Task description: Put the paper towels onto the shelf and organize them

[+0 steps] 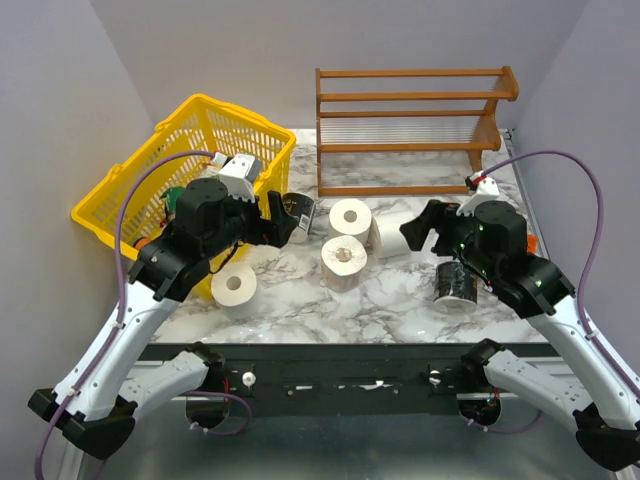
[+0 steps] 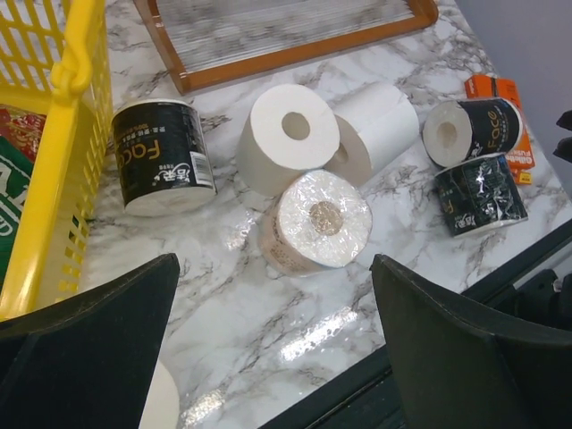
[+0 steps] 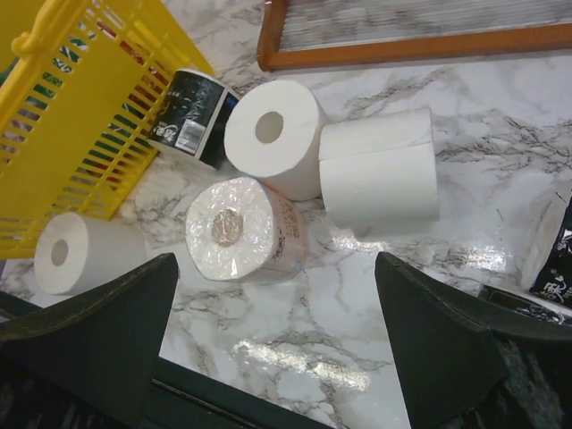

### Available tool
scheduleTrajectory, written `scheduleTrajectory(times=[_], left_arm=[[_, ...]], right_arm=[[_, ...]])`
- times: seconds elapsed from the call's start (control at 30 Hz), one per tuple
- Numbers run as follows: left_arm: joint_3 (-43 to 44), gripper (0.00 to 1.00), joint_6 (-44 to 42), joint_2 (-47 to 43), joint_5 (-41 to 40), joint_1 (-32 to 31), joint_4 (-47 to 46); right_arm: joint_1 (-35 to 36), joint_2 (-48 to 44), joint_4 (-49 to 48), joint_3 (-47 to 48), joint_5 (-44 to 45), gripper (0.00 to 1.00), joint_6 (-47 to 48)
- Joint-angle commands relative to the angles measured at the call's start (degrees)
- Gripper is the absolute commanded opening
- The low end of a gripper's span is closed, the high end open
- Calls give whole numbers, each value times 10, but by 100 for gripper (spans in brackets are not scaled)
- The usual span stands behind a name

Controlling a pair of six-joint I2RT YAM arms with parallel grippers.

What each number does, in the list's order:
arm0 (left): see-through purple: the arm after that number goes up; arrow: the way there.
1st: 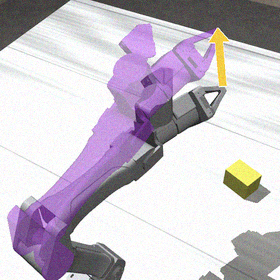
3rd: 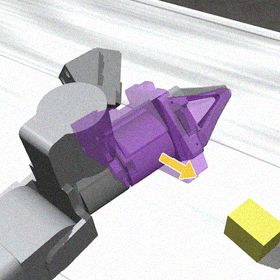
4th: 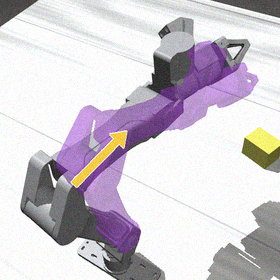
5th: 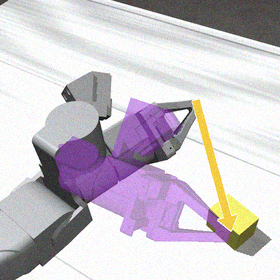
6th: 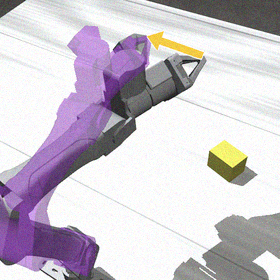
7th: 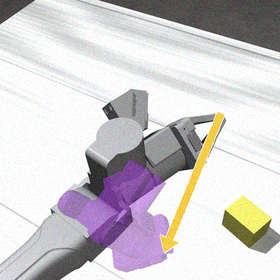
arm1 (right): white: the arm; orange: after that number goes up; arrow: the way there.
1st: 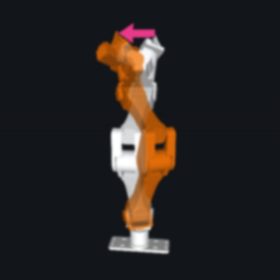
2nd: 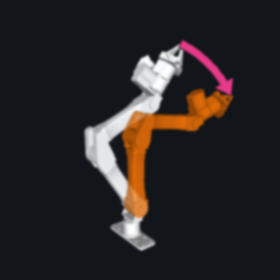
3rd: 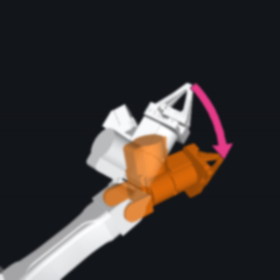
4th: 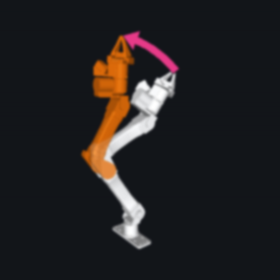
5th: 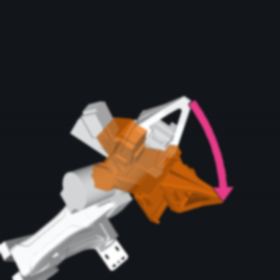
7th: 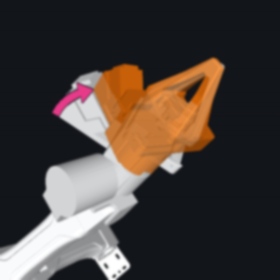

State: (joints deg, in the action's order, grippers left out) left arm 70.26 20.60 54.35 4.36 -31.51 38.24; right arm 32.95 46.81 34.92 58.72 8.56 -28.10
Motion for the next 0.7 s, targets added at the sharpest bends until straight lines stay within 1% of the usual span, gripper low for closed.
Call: scheduleTrajectory(times=[0.0, 0.13, 0.23, 0.3, 0.33, 0.4, 0.43, 0.47, 0.53, 0.6, 0.63, 0.67], left_arm=[[-30, 99, -14, -33, -36, 2, -27], [-53, 99, -26, -66, -39, 2, -49], [-60, 99, -32, -86, -58, 2, -55], [-63, 99, -34, -94, -59, 2, -55], [-64, 99, -34, -101, -59, 2, -56], [-66, 99, -34, -107, -56, 2, -56], [-65, 99, -33, -109, -53, 2, -55], [-64, 99, -33, -109, -52, 2, -50], [-65, 99, -33, -112, -49, 2, -46], [-69, 99, -34, -113, -48, 2, -43], [-73, 99, -34, -115, -49, 2, -42], [-76, 99, -33, -115, -48, 2, -41]], right_arm=[[3, 2, 7, 0, 30, 100, -6], [3, 23, 5, 2, 28, 100, 1], [3, 50, 0, 10, -16, 100, 48], [3, 57, -32, -3, -18, 98, 73], [-2, 66, -74, -22, -13, 98, 82], [-39, 96, -86, -12, -74, 97, 80], [-92, 135, -88, -5, -117, 96, 72], [-112, 150, -98, 0, -186, 95, 72], [-153, 176, -119, -4, -207, 95, 74], [-184, 190, -136, -21, -264, 95, 79], [-226, 198, -155, -27, -297, 95, 74], [-244, 218, -167, -33, -361, 94, 71]])
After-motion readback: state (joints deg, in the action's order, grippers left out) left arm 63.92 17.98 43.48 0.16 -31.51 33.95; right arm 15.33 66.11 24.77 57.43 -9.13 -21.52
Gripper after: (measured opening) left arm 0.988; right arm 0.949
